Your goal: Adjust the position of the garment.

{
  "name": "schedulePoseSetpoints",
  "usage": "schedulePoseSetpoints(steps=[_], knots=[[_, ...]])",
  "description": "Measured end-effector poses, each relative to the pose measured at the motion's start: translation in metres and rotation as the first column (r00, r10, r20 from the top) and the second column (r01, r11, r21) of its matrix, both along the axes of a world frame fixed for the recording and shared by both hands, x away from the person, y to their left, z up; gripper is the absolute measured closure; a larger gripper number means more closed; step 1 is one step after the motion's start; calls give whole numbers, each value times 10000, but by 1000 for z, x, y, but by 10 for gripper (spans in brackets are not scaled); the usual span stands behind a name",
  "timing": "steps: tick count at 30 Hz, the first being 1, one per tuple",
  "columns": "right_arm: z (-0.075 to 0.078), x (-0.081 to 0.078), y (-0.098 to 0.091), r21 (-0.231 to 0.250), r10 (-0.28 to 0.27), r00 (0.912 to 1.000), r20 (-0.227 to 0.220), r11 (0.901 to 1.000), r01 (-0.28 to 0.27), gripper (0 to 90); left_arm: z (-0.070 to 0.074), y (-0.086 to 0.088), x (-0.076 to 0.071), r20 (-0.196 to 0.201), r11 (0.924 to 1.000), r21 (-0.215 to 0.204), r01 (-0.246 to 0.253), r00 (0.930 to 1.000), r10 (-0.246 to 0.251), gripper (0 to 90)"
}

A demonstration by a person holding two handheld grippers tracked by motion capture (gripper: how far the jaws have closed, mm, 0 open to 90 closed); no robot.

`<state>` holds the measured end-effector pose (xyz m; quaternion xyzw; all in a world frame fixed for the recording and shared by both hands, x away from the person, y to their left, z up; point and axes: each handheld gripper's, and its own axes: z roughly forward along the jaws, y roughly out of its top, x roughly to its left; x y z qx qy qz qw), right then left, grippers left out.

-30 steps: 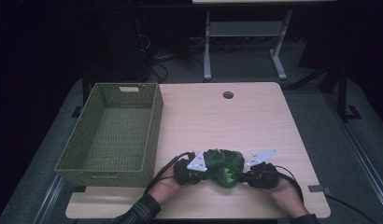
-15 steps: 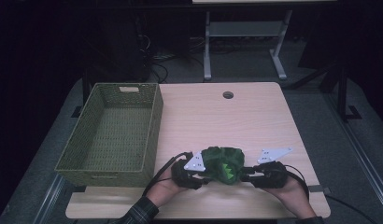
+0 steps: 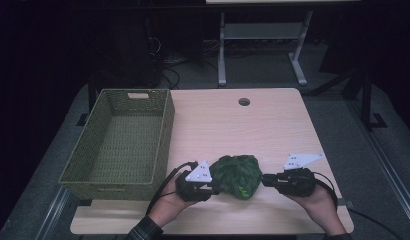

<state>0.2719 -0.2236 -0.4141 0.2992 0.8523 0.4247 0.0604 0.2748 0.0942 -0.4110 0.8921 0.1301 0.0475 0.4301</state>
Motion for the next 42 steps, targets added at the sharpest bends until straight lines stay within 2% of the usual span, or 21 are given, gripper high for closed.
schedulePoseSetpoints(steps=[3,5,7,11,12,15,17,20,22,24,25,28,29,30,33,34,40,42], knots=[[3,12,9,-160,-20,9998,177,9999,22,880,5,-5,7,-52,9996,-179,-225,9997,225,872],[3,19,14,-262,4,9998,180,9997,1,895,6,-10,13,-152,9989,-293,-376,9992,372,893],[0,27,20,-376,-76,10000,20,9993,77,896,2,-15,19,-257,9983,-209,-545,9982,539,895],[-14,37,26,-963,-141,9995,-272,9953,115,897,-15,-23,26,-527,9963,647,-572,9968,607,896],[-18,38,27,-1072,-139,9992,-385,9942,97,897,-20,-24,26,-654,9957,735,-572,9959,621,896],[-27,40,30,-1340,-52,9978,-668,9910,-38,898,-30,-27,26,-827,9901,1322,-467,9949,580,896],[-30,40,34,-1495,34,9978,-669,9887,-134,898,-36,-29,26,-881,9845,1714,-381,9947,539,896],[-33,40,38,-1618,79,9969,-786,9866,-206,898,-43,-33,26,-907,9785,2035,-344,9944,538,897],[-36,40,39,-1685,124,9965,-825,9853,-262,899,-44,-34,29,-780,9751,2197,-286,9959,468,896],[-39,40,40,-1770,65,9954,-955,9839,-234,899,-44,-36,30,-707,9753,2152,-505,9952,672,897],[-39,40,39,-1743,32,9947,-1028,9845,-212,899,-43,-35,31,-603,9718,2308,-478,9962,634,897],[-43,40,37,-1748,2,9941,-1086,9844,-192,899,-45,-35,34,-546,9717,2252,-717,9948,861,897],[-44,40,36,-1795,-37,9928,-1196,9836,-180,899,-43,-35,36,-383,9666,2447,-763,9954,883,897],[-45,40,35,-1829,-15,9930,-1183,9829,-203,899,-43,-34,38,-313,9656,2446,-881,9946,986,897],[-44,37,32,-1746,-30,9922,-1246,9845,-189,899,-40,-30,41,-399,9703,2215,-971,9933,1085,896],[-40,36,29,-1650,-39,9936,-1127,9862,-148,899,-38,-28,41,-432,9721,2140,-959,9933,1075,895],[-9,37,14,-1026,-409,9979,-498,9941,357,899,-18,-17,28,-699,9856,1492,-792,9934,904,895],[0,41,12,-941,-494,9983,-305,9945,463,899,-14,-15,21,-747,9864,1550,-551,9949,673,895]])
